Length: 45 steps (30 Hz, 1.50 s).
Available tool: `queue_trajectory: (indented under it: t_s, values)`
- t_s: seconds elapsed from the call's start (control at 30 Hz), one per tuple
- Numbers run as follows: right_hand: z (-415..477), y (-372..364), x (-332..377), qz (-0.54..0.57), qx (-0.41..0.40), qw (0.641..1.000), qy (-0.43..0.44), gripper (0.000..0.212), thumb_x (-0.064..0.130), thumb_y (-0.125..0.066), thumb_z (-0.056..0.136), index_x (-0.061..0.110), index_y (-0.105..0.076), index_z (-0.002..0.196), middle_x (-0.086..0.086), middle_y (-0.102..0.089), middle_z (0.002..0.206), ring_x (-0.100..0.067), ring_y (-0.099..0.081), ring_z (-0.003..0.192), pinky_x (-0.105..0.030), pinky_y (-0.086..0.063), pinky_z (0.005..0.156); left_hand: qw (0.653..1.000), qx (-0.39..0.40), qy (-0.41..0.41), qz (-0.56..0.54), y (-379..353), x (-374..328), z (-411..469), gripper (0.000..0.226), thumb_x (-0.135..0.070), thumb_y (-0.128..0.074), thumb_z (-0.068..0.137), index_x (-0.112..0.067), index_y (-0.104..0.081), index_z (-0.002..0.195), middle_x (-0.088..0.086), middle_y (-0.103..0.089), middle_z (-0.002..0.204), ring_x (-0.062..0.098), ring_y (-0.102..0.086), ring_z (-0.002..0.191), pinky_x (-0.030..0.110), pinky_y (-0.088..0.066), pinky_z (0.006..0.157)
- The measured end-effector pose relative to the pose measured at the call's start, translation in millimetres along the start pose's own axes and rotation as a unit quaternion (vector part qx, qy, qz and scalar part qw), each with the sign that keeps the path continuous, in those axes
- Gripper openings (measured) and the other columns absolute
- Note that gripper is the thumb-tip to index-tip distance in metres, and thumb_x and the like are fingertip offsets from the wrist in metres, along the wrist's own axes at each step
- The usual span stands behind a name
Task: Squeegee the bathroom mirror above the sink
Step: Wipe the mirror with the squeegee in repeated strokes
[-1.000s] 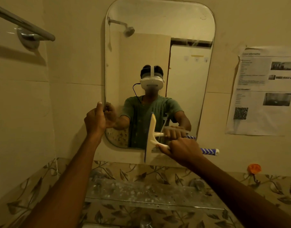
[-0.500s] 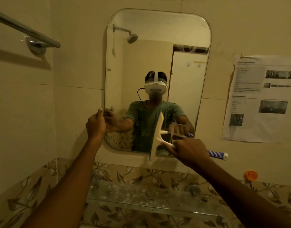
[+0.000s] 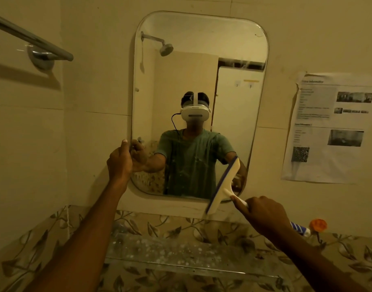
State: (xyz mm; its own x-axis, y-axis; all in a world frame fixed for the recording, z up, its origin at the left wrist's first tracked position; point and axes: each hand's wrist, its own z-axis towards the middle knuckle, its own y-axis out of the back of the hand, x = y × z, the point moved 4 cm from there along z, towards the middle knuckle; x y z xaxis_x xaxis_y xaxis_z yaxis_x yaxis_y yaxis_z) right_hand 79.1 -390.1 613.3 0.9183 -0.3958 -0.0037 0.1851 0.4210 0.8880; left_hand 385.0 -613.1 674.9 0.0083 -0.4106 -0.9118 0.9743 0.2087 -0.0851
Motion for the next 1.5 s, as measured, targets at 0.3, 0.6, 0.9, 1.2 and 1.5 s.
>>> queue_trajectory:
  t_s: [0.3, 0.6, 0.9, 1.2, 1.5]
  values:
    - [20.8, 15.6, 61.5, -0.042, -0.028, 0.993, 0.11, 0.057, 0.066, -0.024, 0.095, 0.026, -0.041, 0.059, 0.008, -0.042, 0.056, -0.006, -0.037, 0.045, -0.02, -0.028, 0.047, 1.0, -0.017, -0.008, 0.0, -0.6, -0.7, -5.1, 0.053, -0.042, -0.033, 0.102, -0.001, -0.064, 0.114, 0.022, -0.062, 0.12, 0.036, -0.056, 0.112, 0.036, -0.042, 0.082]
    - [-5.5, -3.1, -43.0, -0.076, 0.003, 0.997, 0.025, 0.073, 0.081, -0.001, 0.071, 0.027, -0.049, 0.06, 0.008, -0.053, 0.058, -0.005, -0.045, 0.048, -0.018, -0.035, 0.048, 1.0, -0.026, -0.001, -0.004, -5.1, 5.5, -1.4, 0.055, -0.046, -0.032, 0.101, -0.004, -0.065, 0.115, 0.02, -0.063, 0.12, 0.035, -0.058, 0.11, 0.043, -0.047, 0.088]
    - [-6.9, 2.8, 13.6, -0.02, -0.008, 0.993, 0.118, 0.082, 0.082, 0.009, 0.073, 0.027, -0.051, 0.072, 0.008, -0.044, 0.056, -0.005, -0.039, 0.046, -0.016, -0.032, 0.048, 1.0, -0.015, 0.004, 0.002, -5.3, 2.3, -3.7, 0.055, -0.046, -0.032, 0.101, -0.005, -0.063, 0.119, 0.02, -0.062, 0.122, 0.036, -0.057, 0.113, 0.046, -0.048, 0.093]
    - [35.6, -5.2, 130.3, -0.038, -0.065, 0.979, 0.189, 0.087, 0.077, 0.009, 0.073, 0.02, -0.055, 0.059, 0.006, -0.045, 0.053, -0.012, -0.045, 0.048, -0.027, -0.036, 0.051, 1.0, -0.009, 0.007, 0.0, -2.9, -0.2, -4.8, 0.056, -0.047, -0.029, 0.101, -0.005, -0.065, 0.109, 0.019, -0.063, 0.117, 0.035, -0.058, 0.109, 0.045, -0.049, 0.091]
    - [11.5, -16.5, -12.2, -0.06, 0.0, 0.996, 0.073, 0.081, 0.081, -0.001, 0.069, 0.026, -0.06, 0.072, 0.007, -0.059, 0.065, -0.009, -0.059, 0.06, -0.02, -0.045, 0.055, 1.0, -0.012, 0.003, 0.005, -4.7, 4.4, -1.1, 0.057, -0.049, -0.029, 0.1, -0.004, -0.066, 0.1, 0.02, -0.065, 0.111, 0.035, -0.059, 0.105, 0.05, -0.048, 0.092]
